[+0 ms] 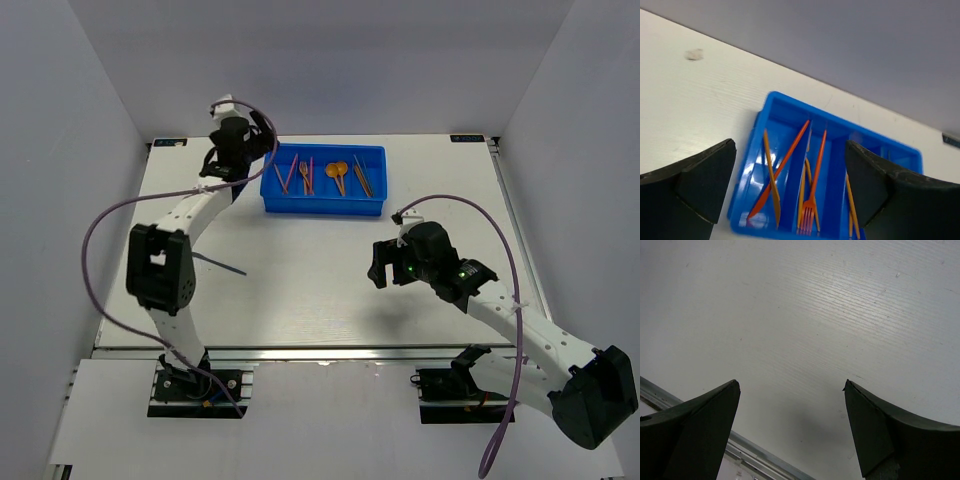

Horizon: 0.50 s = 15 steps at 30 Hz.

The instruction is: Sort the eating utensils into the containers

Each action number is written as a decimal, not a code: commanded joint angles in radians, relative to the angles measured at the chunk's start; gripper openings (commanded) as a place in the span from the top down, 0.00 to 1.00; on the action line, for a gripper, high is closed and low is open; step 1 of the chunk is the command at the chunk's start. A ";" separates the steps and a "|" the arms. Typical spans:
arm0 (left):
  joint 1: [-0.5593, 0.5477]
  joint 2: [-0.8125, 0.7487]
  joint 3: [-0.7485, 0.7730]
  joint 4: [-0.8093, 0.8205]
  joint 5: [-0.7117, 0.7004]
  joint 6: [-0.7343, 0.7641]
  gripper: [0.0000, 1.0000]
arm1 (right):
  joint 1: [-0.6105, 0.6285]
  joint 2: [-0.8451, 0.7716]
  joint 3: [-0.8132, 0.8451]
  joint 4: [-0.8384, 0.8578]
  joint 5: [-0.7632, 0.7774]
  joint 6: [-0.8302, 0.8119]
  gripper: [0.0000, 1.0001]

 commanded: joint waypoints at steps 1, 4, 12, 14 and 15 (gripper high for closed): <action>-0.004 -0.223 -0.034 -0.216 -0.268 -0.112 0.02 | -0.003 0.001 0.038 0.026 -0.007 -0.014 0.11; -0.003 -0.291 -0.072 -0.519 -0.466 -0.378 0.02 | -0.003 0.007 0.038 0.034 -0.012 -0.014 0.11; 0.036 -0.346 -0.246 -1.002 -0.474 -0.789 0.04 | -0.003 -0.004 0.017 0.066 -0.047 -0.006 0.11; 0.036 -0.345 -0.296 -1.016 -0.418 -0.818 0.05 | -0.003 -0.006 0.000 0.091 -0.056 0.001 0.11; 0.036 -0.340 -0.315 -1.014 -0.348 -0.822 0.05 | -0.002 -0.004 -0.004 0.098 -0.062 0.006 0.11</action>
